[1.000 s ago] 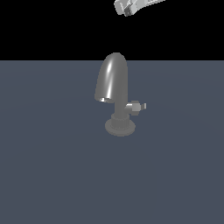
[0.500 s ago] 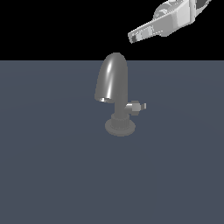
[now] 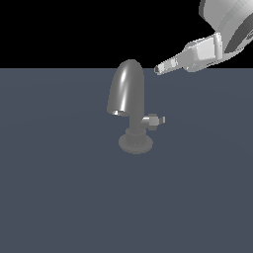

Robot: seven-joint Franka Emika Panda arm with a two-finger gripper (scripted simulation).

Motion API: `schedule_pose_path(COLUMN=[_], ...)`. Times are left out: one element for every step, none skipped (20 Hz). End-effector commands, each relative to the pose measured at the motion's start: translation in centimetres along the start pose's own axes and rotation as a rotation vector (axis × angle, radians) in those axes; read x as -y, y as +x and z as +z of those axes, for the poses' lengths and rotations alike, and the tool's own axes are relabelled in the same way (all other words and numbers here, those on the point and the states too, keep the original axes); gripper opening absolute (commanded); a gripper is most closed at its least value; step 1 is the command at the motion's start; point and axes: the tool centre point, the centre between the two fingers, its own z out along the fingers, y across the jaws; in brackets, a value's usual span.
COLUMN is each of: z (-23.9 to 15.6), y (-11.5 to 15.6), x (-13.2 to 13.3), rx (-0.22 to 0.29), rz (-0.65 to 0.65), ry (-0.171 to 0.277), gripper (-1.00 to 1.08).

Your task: Turn on the faucet by rotating a designated handle.

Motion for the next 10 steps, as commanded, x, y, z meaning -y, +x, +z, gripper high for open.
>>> schedule_pose_path(z=[-0.1,-0.1,-0.1,-0.1,0.0,0.1,0.2,0.3,0.4,0.5], y=[1.7,2.4,3.2,3.9,4.7,5.4,6.2,6.8,7.5,8.1], x=[0.4,0.5,0.6,0.7,0.7,0.8,0.8,0.8,0.8,0.8], rx=[0.058,0.081,0.105,0.129,0.152,0.177,0.200,0.223,0.243,0.262], rz=[0.056,0.078,0.101,0.124,0.148,0.171,0.194,0.216,0.236,0.254], ry=[0.033,0.046,0.060,0.074,0.088,0.102,0.115,0.128,0.140,0.151], gripper=[-1.00,-1.00,-1.00,-1.00,-1.00,-1.00,-1.00,-1.00,-1.00,-1.00])
